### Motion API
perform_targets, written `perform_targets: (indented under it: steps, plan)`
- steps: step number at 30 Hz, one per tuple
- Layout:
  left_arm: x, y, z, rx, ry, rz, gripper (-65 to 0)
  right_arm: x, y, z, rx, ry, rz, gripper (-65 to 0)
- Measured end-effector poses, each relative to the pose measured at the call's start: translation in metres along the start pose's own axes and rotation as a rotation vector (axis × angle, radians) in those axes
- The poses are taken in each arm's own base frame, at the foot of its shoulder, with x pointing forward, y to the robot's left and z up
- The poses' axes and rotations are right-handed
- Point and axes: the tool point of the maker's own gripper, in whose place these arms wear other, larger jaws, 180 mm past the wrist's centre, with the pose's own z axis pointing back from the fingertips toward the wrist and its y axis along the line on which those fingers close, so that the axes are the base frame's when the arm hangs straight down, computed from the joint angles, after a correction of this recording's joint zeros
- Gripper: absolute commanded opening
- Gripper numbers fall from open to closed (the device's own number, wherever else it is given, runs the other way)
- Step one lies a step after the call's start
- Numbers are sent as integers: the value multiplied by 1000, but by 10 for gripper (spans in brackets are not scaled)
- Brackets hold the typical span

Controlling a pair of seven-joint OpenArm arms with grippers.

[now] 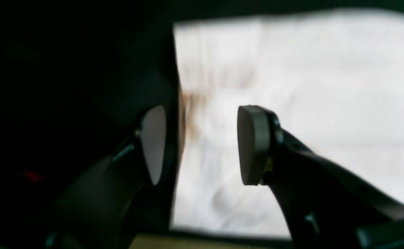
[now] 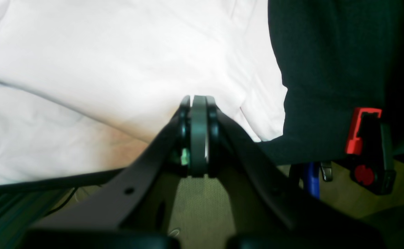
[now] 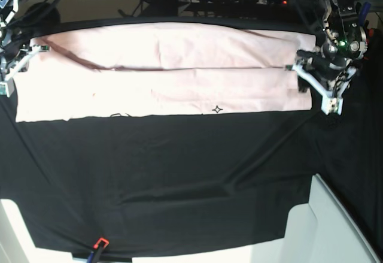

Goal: Fold the T-shirt properly
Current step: 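Regrasp the strip's end with the left gripper and straighten it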

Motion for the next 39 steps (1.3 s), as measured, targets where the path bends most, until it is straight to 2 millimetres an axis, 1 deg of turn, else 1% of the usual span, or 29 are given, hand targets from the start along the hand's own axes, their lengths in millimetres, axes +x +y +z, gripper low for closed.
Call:
perform_targets:
  steps: [1, 3, 5, 7, 10, 13, 15, 18, 20, 22, 24, 26, 28, 29, 30, 32, 34, 35, 37, 38, 39]
  plan:
    - [5, -10, -3, -19, -8, 14, -321, 0, 0, 0, 1, 0, -1, -649]
    - [8, -27, -13, -56, -4, 12, -322, 1, 2, 0, 4, -3, -4, -649]
    - [5, -46, -24, -108, 18, 12, -322, 0, 1, 0, 2, 0, -2, -649]
    - [-3, -58, -33, -140, 52, 0, -322, 0, 1, 0, 2, 1, -5, -649]
    - [-23, -65, -43, -153, 116, -6, -322, -2, 1, 0, 2, 4, -2, -649]
    - [-34, -64, -45, -153, 142, 3, -324, -2, 0, 0, 0, 6, 0, -649]
    - [-39, -58, -44, -144, 152, -8, -324, -3, 1, 0, 1, 7, 0, -649]
    - [-46, -41, -41, -116, 160, -39, -324, -5, 0, 0, 1, 12, 1, -649]
    - [-46, -33, -41, -102, 156, -45, -324, -5, 1, 0, 2, 12, 0, -649]
    - [-42, -33, -41, -101, 142, -45, -324, -5, 1, 0, 1, 12, 0, -649]
    - [-44, -33, -40, -102, 144, -47, -324, -5, 1, 0, 1, 12, 0, -649]
    - [-43, -34, -36, -106, 138, -49, -324, -5, 1, 0, 1, 12, 1, -649]
    - [-37, -30, -28, -98, 115, -55, -324, -5, 1, 0, 3, 11, -1, -649]
    - [-28, -23, -22, -84, 84, -44, -324, -5, 2, 0, 4, 11, -2, -649]
    - [-18, -8, -15, -47, 43, -16, -324, -5, 2, 0, 4, 12, -1, -649]
    - [-6, 30, -2, 51, -5, 30, -326, -6, 0, 1, 1, 15, 2, -649]
    - [-3, 62, 10, 140, -21, 53, -328, -8, 0, 1, -1, 17, 0, -649]
    - [-6, 73, 16, 165, -16, 46, -328, -9, 0, 1, 0, 20, 0, -649]
    - [-10, 73, 24, 172, -9, 32, -338, -10, 1, 1, 2, 21, -1, -649]
    - [-11, 69, 26, 160, -12, 33, -361, -10, 1, 1, 2, 21, -1, -649]
    - [-12, 63, 26, 135, -16, 35, -398, -9, 1, 1, 1, 21, -1, -649]
